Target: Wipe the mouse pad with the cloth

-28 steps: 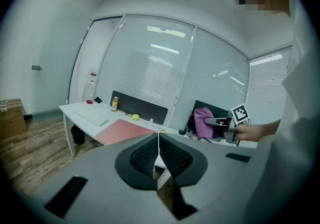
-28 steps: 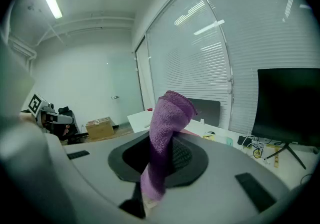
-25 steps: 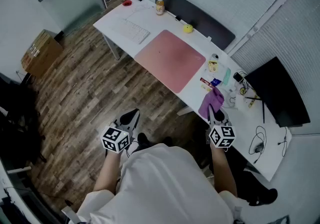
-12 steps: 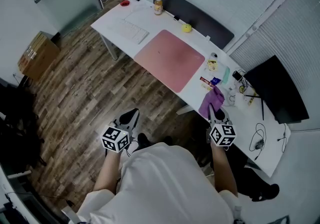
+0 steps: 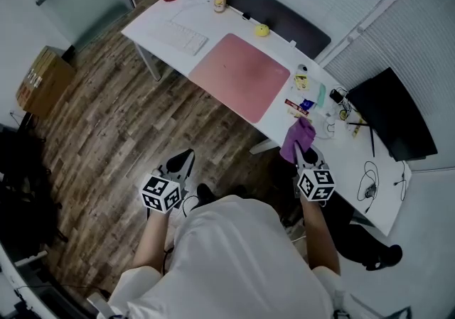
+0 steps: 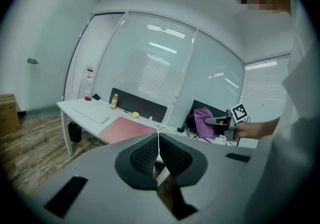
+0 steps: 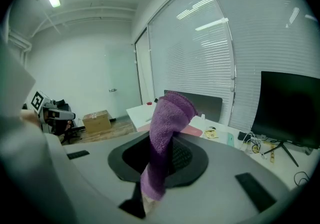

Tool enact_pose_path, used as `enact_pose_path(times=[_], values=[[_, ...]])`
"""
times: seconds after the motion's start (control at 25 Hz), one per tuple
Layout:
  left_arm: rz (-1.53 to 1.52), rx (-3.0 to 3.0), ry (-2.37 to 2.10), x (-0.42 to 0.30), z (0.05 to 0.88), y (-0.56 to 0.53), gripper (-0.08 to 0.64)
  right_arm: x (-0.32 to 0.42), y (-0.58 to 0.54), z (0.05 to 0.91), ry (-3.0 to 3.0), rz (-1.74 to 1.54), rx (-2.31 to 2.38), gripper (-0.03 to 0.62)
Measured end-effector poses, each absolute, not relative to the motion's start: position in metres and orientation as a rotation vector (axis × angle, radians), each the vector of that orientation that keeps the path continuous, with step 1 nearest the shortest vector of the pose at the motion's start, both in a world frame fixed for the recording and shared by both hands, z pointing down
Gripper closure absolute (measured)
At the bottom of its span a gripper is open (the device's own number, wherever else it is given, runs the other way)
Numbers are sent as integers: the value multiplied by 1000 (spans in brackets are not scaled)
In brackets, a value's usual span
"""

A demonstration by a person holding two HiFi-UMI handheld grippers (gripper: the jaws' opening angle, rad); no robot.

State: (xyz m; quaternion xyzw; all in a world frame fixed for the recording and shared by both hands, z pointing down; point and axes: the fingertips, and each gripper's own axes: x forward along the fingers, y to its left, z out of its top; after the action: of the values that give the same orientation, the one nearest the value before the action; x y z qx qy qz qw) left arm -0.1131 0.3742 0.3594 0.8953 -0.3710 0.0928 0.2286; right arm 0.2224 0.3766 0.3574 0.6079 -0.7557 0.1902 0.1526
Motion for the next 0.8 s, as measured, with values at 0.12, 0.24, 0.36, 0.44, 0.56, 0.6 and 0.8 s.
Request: enact_pose_path(times=[0.12,0.24,0.36,0.44,0.56,0.6,0.8], values=[[262,2472,-1011,-130,361,369,540,210,377,355,-2156,538,1753,518],[264,2482,-1002,-144,361,364,540,201,377,350,-2147,528,1771,518],[266,2491,-997,-155,361,359,540,195,378,349,-2137,516,1784,518],[265,2497,-999,-161,361,356,540,192,379,348,-2133,509,1788,518],[254,2497,-1007,-168,360,351,540,190,378,346,-2129,504,1789,518],[251,2495,-1009,-169,360,349,540,190,377,346,-2128,507,1787,518],[250,2484,-1007,-168,363,341,540,190,366,351,-2127,530,1771,518]])
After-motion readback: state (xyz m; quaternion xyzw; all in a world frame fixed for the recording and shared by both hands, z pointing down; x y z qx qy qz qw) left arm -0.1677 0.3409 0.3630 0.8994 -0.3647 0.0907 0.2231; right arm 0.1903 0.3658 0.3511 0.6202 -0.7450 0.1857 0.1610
